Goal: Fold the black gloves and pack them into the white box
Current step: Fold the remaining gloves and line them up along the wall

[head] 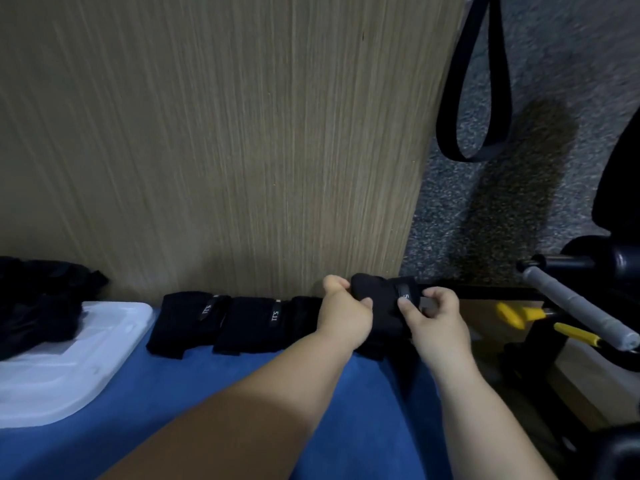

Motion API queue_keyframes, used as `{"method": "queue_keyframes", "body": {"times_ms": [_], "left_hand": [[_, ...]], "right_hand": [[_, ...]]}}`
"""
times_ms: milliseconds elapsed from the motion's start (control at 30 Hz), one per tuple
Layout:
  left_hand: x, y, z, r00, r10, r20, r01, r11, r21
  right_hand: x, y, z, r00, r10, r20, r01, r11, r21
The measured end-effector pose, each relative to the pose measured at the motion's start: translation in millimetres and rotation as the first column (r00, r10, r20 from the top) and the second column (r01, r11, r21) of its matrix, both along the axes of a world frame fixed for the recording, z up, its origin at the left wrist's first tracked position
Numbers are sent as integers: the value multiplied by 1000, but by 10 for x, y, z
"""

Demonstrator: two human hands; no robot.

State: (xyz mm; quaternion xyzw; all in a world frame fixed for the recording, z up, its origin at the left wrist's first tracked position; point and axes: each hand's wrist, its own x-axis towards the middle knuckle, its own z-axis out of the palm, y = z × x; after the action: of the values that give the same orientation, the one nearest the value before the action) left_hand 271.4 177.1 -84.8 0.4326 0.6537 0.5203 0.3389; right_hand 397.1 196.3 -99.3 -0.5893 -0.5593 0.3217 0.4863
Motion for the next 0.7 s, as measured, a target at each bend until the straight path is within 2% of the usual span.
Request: {"method": "queue_keyframes", "body": {"times_ms": [200, 333, 400, 500, 600, 700], "left_hand": [[11, 83, -77, 934, 30, -355, -25, 999, 20], [4, 120, -208, 736, 77, -672, -95, 995, 9], [-11, 118, -240, 682, 109, -723, -80, 994, 74], [-41, 127, -291, 634, 46, -772, 75, 990, 121], [-77, 149, -319, 623, -74, -779, 175, 984, 47], [-110, 165, -357, 567, -174, -805, 173, 981, -90]], "right_hand": [[-55, 90, -186, 979, 70, 191, -74, 997, 16], [-76, 67, -246, 937, 54, 344, -58, 998, 3], [-81, 54, -259, 934, 87, 346, -111, 993, 51], [-82, 54, -277, 902, 132, 410, -193, 975, 111], [-86, 51, -288, 844, 160, 512, -224, 972, 65], [-93, 42, -290, 772, 219, 597, -228, 972, -61]]}}
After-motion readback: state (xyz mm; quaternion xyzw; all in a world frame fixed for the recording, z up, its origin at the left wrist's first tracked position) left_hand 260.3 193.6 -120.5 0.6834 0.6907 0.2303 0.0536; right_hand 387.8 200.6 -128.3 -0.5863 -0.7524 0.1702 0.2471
